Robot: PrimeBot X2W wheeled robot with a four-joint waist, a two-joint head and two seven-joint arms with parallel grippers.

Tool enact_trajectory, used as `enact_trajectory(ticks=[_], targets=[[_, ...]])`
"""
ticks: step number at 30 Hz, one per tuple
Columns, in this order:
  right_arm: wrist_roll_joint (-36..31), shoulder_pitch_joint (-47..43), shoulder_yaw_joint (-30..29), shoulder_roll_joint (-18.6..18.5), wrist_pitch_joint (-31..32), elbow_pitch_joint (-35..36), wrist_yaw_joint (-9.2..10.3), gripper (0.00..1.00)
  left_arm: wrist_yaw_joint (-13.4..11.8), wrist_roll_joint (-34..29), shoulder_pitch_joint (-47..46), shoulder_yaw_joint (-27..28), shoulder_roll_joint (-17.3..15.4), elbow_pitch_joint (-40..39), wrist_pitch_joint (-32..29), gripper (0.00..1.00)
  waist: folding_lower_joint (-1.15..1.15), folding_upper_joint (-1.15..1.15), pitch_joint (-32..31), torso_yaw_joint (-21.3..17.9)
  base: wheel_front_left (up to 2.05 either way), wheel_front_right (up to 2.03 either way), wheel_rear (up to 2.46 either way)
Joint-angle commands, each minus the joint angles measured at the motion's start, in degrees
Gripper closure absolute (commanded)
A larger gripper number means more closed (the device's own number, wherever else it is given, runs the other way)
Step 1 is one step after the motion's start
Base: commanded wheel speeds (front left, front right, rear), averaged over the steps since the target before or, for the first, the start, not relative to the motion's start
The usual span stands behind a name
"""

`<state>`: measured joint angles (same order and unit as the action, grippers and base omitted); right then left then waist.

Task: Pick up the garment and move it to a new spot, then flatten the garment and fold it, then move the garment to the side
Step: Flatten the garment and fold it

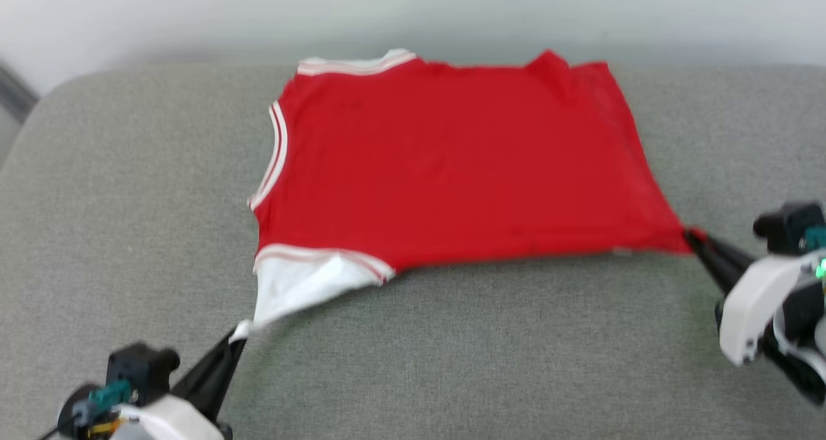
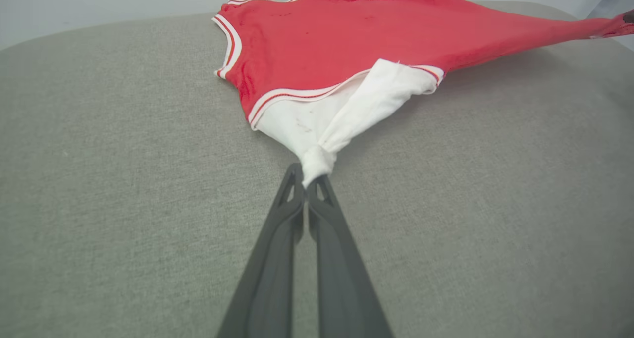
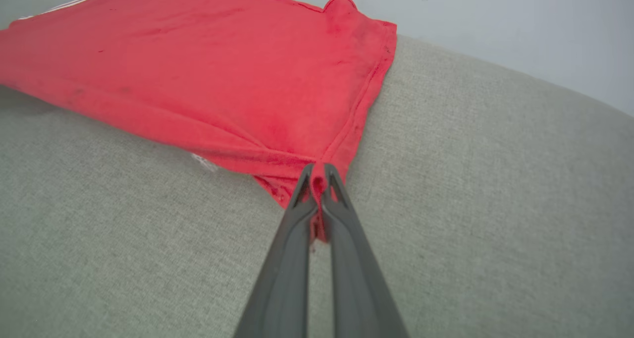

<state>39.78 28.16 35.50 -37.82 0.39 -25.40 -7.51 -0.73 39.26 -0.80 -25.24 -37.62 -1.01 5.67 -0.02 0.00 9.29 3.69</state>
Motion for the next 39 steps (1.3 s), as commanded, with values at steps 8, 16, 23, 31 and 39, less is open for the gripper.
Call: enact_trajectory(ticks=[8,16,23,31,39], targets=[[3.1,-11.1,-1.6,-3.4,3.7,6.3,0.04,1.0,-2.8,2.6,10.7,-1.0,-2.2,-6.8,-2.3,1.0,0.02,0.0,-4.2,-0.5,0.0,0.0,0.0],[5.0,-20.7,-6.0,-5.0,8.7,12.7,0.04,1.0,-2.0,7.1,17.9,-1.4,-3.9,-11.6,-4.4,1.0,0.02,0.0,-5.9,-0.5,0.0,0.0,0.0],[4.1,-24.4,-11.5,-3.6,9.8,17.2,0.04,1.0,-1.5,6.3,15.0,-0.2,-4.0,-13.5,-2.5,1.0,0.02,0.0,-6.5,-0.4,0.0,0.0,0.0],[2.7,-22.3,-16.5,-2.2,12.2,21.6,0.04,1.0,-0.5,4.3,7.7,3.0,-4.4,-13.7,0.3,1.0,0.02,0.0,-3.6,-1.2,0.0,0.0,0.0],[0.3,-17.2,-18.7,-0.6,14.6,22.2,0.04,1.0,1.6,2.9,-2.2,3.6,-3.2,-10.5,0.9,1.0,0.02,0.0,1.9,-2.0,0.0,0.0,0.0]])
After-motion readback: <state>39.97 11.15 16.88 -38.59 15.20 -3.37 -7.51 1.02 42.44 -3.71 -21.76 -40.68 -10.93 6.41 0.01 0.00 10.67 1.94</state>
